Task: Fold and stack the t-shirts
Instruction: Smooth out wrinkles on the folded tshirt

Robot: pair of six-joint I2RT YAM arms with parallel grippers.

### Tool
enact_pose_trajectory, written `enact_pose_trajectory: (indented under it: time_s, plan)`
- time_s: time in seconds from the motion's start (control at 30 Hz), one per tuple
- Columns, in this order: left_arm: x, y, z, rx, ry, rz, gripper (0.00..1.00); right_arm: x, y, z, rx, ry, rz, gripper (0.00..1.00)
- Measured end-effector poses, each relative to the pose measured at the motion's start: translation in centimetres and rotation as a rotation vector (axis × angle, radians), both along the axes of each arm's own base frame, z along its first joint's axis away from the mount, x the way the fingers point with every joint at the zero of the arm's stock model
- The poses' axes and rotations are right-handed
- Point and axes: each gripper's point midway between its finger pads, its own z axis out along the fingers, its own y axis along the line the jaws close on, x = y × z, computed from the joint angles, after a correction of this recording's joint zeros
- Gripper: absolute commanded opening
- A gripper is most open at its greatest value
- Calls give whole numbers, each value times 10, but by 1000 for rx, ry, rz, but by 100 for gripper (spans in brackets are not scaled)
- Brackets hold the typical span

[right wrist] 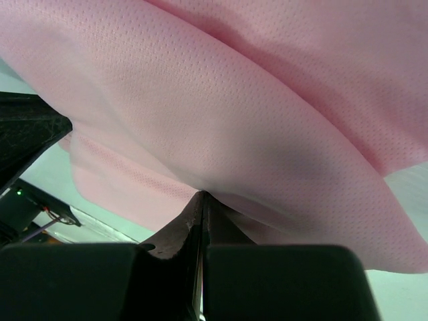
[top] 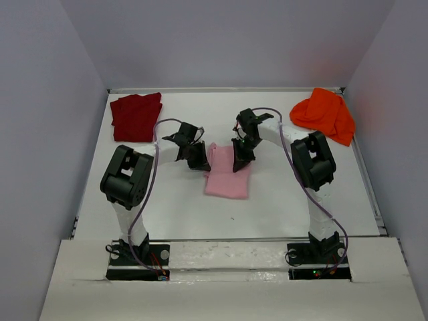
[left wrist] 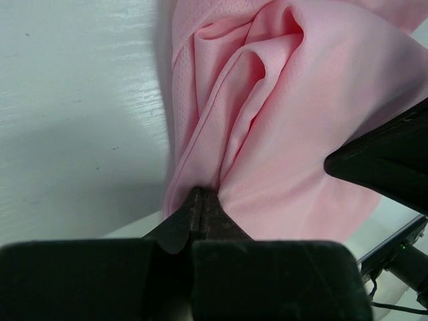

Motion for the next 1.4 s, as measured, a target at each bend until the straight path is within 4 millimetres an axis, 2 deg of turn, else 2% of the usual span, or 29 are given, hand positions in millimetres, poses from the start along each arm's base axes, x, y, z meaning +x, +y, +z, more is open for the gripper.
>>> enact_pose_trajectory:
  time_s: [0.27,0.33,0.4,0.57,0.63,0.8,0.9,1.07,1.23,1.4]
  plan:
    - [6,5,6,42,-3,29,0,3,-2,1,-20,4,9,0]
    - [9,4,15,42,-9,37,0,3,-2,1,-22,7,9,0]
    - [15,-1,32,-2,-27,49,0,3,-2,1,-22,10,9,0]
    - [19,-23,73,-168,-62,51,0,3,-2,1,-22,12,8,0]
    - [18,-29,77,-201,-62,44,0,3,-2,1,-21,13,7,0]
    - [3,-38,66,-237,-5,23,0,3,-3,1,-19,13,6,0]
    - [-2,-47,53,-231,18,0,0,3,-2,1,-18,15,6,0]
    - [-20,-61,9,-182,107,-46,0,3,-2,1,-17,15,6,0]
    - [-15,-74,7,-156,91,-83,0,3,-2,1,-17,16,5,0]
    - [-13,-78,4,-150,87,-92,0,4,-3,1,-18,16,4,0]
